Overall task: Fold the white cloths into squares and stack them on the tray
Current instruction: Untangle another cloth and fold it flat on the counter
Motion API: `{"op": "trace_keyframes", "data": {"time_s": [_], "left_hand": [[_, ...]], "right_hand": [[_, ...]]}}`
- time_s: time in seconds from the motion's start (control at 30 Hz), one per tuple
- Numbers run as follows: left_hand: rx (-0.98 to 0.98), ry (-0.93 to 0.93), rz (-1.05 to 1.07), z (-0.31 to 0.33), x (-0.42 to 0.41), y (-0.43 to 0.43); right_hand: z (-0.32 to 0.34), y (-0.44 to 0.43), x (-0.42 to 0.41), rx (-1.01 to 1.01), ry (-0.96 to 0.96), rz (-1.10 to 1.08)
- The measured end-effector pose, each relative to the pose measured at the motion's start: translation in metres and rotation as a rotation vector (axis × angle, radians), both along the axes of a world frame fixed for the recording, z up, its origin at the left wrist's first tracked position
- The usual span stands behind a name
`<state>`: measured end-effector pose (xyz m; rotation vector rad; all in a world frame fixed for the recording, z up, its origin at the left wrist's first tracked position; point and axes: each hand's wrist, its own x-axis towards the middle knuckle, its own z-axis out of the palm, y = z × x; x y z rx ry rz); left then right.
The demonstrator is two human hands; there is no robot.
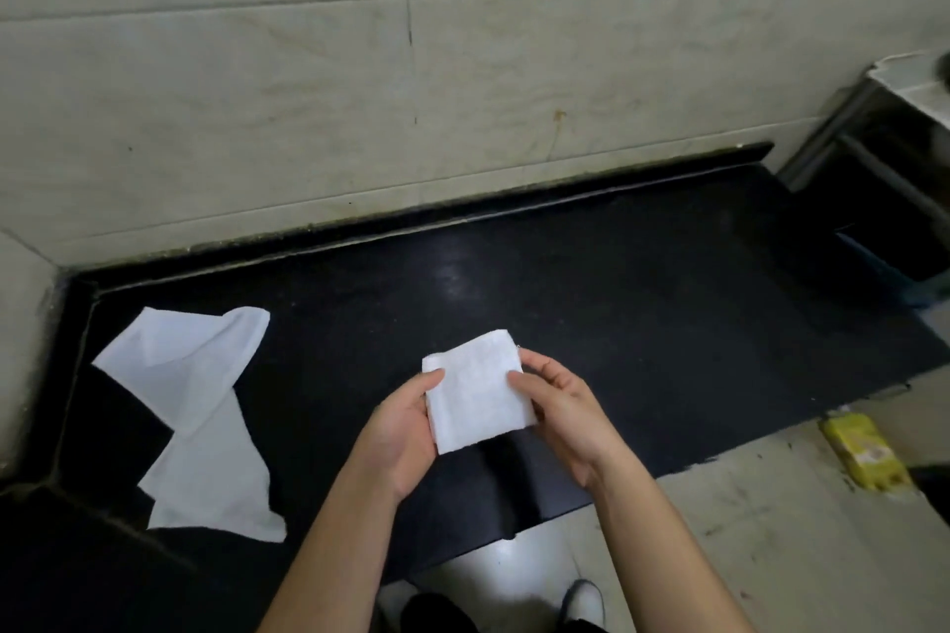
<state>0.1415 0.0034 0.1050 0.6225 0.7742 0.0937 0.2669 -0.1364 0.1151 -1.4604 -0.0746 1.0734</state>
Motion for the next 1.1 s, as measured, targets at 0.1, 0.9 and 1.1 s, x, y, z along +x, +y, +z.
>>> {"op": "trace_keyframes", "data": {"time_s": [0.1,0.9,1.1], "left_hand": [[0.063,-0.047,-0.066,0.015,0.020,-0.027],[0.302,0.005,-0.471,0.055,0.316,-0.414],[0.292,0.030,-0.555,0.060,0.424,-0.449]], "right_hand": [[0.013,-0.036,0.019,0.104,0.054,0.006],[0.029,-0.462,0.231,0.145,-0.070,-0.507],[0.038,-0.496,0.315,0.071,-0.134,-0.576]]}}
